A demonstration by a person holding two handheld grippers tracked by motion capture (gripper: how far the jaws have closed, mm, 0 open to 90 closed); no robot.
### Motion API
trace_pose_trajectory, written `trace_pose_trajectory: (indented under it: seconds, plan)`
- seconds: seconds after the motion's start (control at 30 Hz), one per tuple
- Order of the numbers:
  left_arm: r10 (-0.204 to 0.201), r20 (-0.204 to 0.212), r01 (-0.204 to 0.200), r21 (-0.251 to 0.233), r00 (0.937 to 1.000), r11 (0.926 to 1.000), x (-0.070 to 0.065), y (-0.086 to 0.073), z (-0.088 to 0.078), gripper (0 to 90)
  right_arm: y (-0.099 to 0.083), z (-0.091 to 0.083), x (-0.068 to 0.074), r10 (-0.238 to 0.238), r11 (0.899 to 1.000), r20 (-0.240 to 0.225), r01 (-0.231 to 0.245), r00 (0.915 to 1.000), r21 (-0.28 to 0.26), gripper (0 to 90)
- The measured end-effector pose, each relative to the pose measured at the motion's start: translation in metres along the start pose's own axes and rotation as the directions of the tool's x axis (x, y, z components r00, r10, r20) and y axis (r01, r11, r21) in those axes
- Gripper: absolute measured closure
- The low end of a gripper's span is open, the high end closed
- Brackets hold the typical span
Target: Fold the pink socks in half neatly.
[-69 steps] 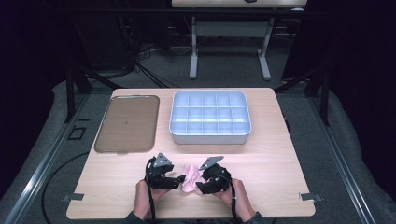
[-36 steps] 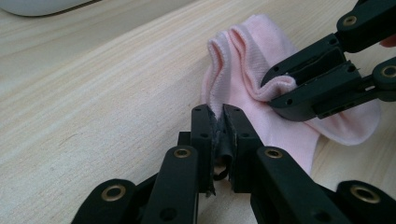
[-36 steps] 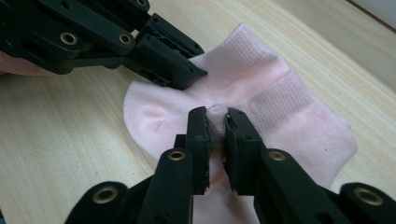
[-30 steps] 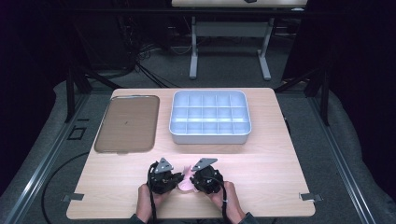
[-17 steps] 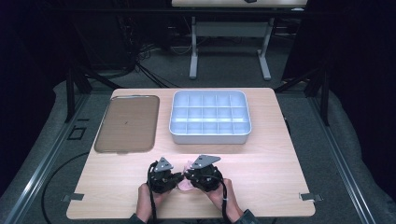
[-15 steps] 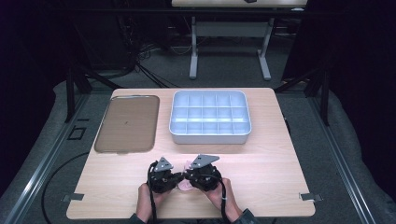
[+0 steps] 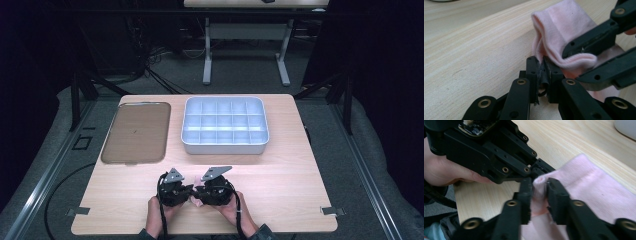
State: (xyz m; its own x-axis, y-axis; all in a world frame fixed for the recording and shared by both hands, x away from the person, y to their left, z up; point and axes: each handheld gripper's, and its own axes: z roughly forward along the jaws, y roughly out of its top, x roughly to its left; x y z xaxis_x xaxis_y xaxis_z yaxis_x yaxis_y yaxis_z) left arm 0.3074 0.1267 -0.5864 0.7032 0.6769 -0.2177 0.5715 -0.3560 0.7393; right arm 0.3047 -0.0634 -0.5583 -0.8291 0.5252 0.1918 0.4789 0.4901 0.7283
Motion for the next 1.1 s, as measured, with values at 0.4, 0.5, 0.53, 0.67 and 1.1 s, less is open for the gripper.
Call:
trace_pose_trajectory:
  seconds: [0.4,0.5,0.53,0.67,1.1]
  plan:
    - [0.004,-0.001,-0.004,0.000,1.0000,1.0000,0.000,0.000,0.000,83.0,-0.015,-0.061,-0.028,0.101,0.993,0.081,-0.095,0.9917,-0.074,55.6]
    - [-0.003,0.000,0.003,0.000,1.0000,1.0000,0.000,0.000,0.000,83.1,-0.024,-0.058,-0.039,0.143,0.990,0.140,-0.139,0.9799,-0.038,61.8]
    - [-0.003,0.001,0.003,0.000,1.0000,1.0000,0.000,0.000,0.000,83.1,-0.024,-0.058,-0.039,0.143,0.990,0.140,-0.139,0.9799,-0.038,61.8]
    - [-0.004,0.001,0.004,0.000,1.0000,1.0000,0.000,0.000,0.000,83.0,-0.029,-0.040,-0.040,0.134,0.990,0.147,-0.139,0.9800,0.024,73.1]
    - [-0.006,0.009,0.006,-0.003,0.9999,1.0000,0.001,0.000,0.000,83.0,-0.023,-0.013,-0.027,0.078,0.995,0.105,-0.085,0.9914,0.061,83.8]
